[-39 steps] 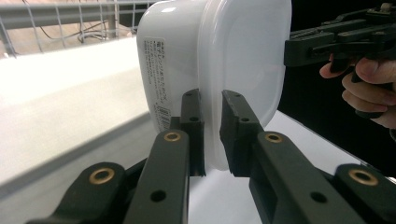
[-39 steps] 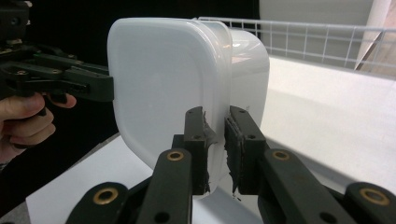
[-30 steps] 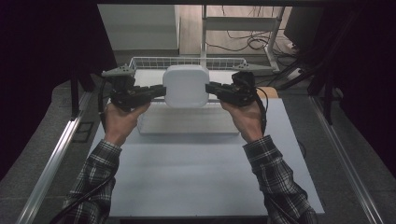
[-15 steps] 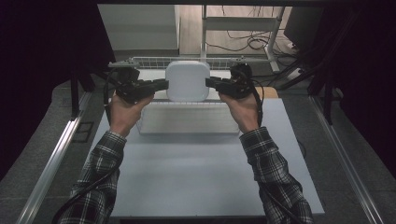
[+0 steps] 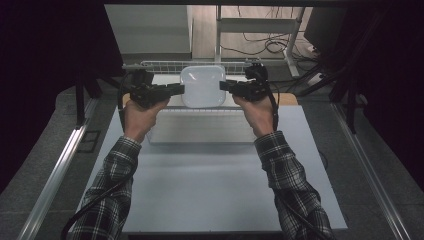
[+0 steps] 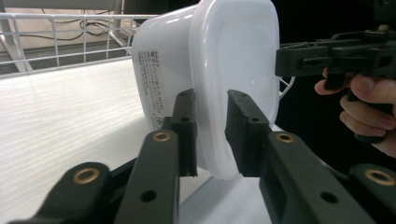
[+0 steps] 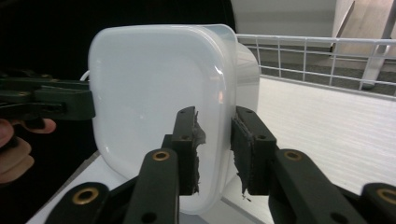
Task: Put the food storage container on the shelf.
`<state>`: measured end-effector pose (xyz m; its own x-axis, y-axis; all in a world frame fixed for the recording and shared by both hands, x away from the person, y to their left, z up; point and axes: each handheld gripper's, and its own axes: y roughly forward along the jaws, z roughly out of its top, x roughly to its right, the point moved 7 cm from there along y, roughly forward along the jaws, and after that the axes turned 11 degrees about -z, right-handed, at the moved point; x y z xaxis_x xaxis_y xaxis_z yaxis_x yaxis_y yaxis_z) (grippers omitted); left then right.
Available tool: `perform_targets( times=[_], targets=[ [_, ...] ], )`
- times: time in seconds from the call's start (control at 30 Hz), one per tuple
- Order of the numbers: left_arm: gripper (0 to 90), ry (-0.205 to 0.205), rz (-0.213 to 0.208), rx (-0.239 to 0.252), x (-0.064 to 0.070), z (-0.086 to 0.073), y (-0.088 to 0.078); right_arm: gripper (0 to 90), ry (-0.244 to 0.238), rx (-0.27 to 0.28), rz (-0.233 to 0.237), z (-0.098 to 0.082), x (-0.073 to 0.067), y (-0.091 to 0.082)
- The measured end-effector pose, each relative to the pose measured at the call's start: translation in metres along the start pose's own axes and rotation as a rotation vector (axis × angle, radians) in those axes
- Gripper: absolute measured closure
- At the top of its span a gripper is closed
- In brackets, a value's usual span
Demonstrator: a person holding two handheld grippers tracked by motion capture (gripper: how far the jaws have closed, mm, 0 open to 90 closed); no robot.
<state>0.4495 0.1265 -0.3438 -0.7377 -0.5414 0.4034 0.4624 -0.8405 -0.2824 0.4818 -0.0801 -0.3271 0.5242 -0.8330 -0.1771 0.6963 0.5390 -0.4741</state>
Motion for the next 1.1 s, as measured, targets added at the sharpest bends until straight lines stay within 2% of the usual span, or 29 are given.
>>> perform_targets(
  times=[0.1, 0.33, 0.47, 0.6, 0.7, 0.73, 0.77, 0.8, 0.9, 1.1],
  targets=[
    [69.9, 0.009, 0.022, -0.009, -0.002, 0.0, 0.002, 66.2, -0.003, 0.008, -0.004, 0.0, -0.002, 0.002],
    [62.8, -0.004, 0.034, -0.026, -0.007, -0.002, 0.009, 61.3, -0.015, 0.013, -0.013, 0.0, -0.003, 0.005],
    [61.2, -0.006, 0.042, -0.039, -0.01, -0.002, 0.012, 57.0, -0.045, 0.001, -0.043, -0.003, -0.002, 0.012],
    [59.9, -0.015, 0.041, -0.036, -0.012, -0.001, 0.014, 56.5, -0.026, -0.001, -0.032, -0.002, 0.0, 0.014],
    [56.7, -0.01, 0.06, -0.036, -0.012, 0.0, 0.015, 54.4, -0.028, 0.001, -0.035, -0.002, 0.0, 0.015],
    [54.9, -0.009, 0.077, -0.038, -0.014, 0.001, 0.016, 52.7, -0.044, 0.007, -0.055, -0.001, 0.0, 0.016],
    [53.8, -0.009, 0.077, -0.038, -0.014, 0.001, 0.016, 52.7, -0.044, 0.007, -0.055, -0.001, 0.0, 0.016],
    [52.1, 0.002, 0.102, -0.037, -0.014, 0.003, 0.016, 52.1, -0.046, 0.007, -0.063, 0.0, 0.0, 0.017],
    [48.0, 0.01, 0.126, -0.044, -0.015, 0.005, 0.017, 49.9, -0.058, 0.013, -0.088, 0.001, 0.001, 0.019],
    [45.1, 0.017, 0.157, -0.038, -0.017, 0.008, 0.017, 48.2, -0.052, 0.02, -0.112, 0.003, 0.004, 0.022]
  ],
)
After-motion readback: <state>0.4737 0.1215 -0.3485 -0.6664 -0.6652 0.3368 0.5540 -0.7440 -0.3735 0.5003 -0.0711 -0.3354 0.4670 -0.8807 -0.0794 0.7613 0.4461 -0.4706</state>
